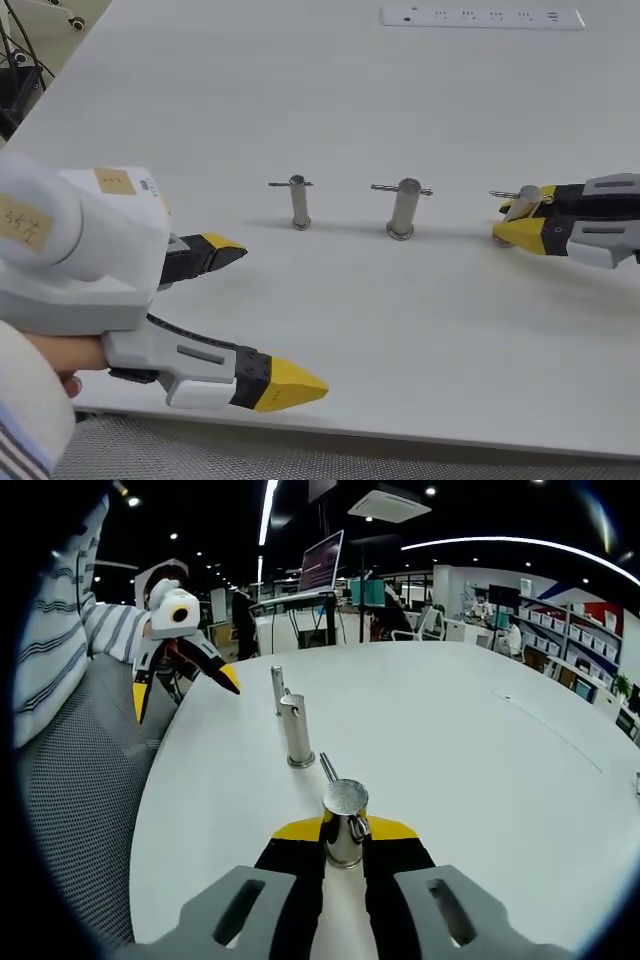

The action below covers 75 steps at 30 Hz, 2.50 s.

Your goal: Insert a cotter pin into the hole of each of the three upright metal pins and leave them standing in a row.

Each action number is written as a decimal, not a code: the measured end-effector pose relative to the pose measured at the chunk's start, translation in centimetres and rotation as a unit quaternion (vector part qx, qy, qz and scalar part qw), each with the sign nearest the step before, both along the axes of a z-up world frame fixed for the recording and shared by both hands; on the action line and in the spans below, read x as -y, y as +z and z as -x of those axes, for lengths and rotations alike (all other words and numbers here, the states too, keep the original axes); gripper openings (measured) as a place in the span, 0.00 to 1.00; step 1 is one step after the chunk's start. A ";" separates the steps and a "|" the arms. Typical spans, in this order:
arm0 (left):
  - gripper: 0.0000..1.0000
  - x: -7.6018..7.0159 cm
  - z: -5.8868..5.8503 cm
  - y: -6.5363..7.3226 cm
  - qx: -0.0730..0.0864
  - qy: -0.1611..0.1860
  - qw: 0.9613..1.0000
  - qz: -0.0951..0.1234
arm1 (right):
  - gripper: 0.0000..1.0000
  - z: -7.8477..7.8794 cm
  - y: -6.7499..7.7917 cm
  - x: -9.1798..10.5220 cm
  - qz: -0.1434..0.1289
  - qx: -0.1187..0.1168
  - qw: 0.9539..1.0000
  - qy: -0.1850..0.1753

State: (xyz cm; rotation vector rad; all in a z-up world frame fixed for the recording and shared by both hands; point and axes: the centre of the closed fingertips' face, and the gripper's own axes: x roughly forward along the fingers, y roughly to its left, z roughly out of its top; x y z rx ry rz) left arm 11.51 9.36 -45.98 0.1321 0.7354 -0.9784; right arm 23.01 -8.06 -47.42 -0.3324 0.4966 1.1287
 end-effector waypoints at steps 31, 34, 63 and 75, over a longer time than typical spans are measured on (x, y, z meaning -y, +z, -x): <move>0.93 -0.2 -1.2 1.5 0.017 0.026 0.999 0.040 | 0.81 2.8 5.4 0.0 -0.112 -0.044 0.986 -0.119; 0.94 -0.2 -1.3 1.5 0.017 0.031 0.998 0.046 | 0.85 3.4 5.7 0.0 -0.109 -0.051 0.984 -0.128; 0.97 -2.0 -0.9 0.2 0.007 0.041 0.999 0.008 | 0.98 7.0 4.7 1.9 -0.033 -0.093 0.977 -0.188; 0.98 -2.3 -0.7 0.5 -0.008 0.057 0.998 0.015 | 0.98 7.4 5.1 2.5 -0.031 -0.099 0.972 -0.212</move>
